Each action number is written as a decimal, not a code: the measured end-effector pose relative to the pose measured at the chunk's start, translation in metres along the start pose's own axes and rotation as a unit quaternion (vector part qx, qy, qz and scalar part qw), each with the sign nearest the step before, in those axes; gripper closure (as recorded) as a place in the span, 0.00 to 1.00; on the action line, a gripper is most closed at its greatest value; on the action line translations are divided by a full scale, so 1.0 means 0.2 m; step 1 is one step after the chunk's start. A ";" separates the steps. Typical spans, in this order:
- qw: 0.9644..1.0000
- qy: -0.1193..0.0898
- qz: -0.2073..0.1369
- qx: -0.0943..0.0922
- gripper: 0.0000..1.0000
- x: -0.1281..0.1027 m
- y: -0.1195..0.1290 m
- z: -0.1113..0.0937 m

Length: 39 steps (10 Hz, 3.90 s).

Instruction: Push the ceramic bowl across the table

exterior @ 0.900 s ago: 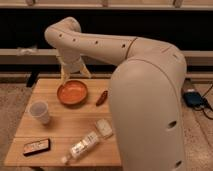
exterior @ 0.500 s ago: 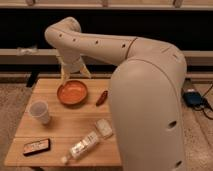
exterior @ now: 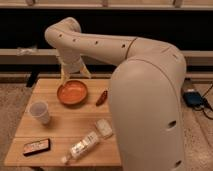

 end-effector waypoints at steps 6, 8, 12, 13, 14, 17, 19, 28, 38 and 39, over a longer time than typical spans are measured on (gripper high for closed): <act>1.000 0.000 0.000 0.000 0.20 0.00 0.00 0.00; 1.000 0.000 0.000 0.000 0.20 0.00 0.00 0.00; 1.000 -0.001 -0.001 0.000 0.20 0.00 0.00 0.00; 1.000 0.002 -0.003 0.002 0.20 -0.01 0.00 0.00; 1.000 0.007 -0.012 0.010 0.20 -0.04 0.00 0.04; 0.999 0.026 -0.035 0.029 0.20 -0.10 0.03 0.24; 0.998 0.038 -0.041 0.039 0.20 -0.16 0.01 0.43; 0.995 0.079 -0.019 0.061 0.20 -0.27 -0.14 0.94; 0.985 0.142 -0.024 0.100 0.20 -0.03 -0.23 1.12; 0.983 0.147 -0.022 0.104 0.20 0.00 -0.25 1.12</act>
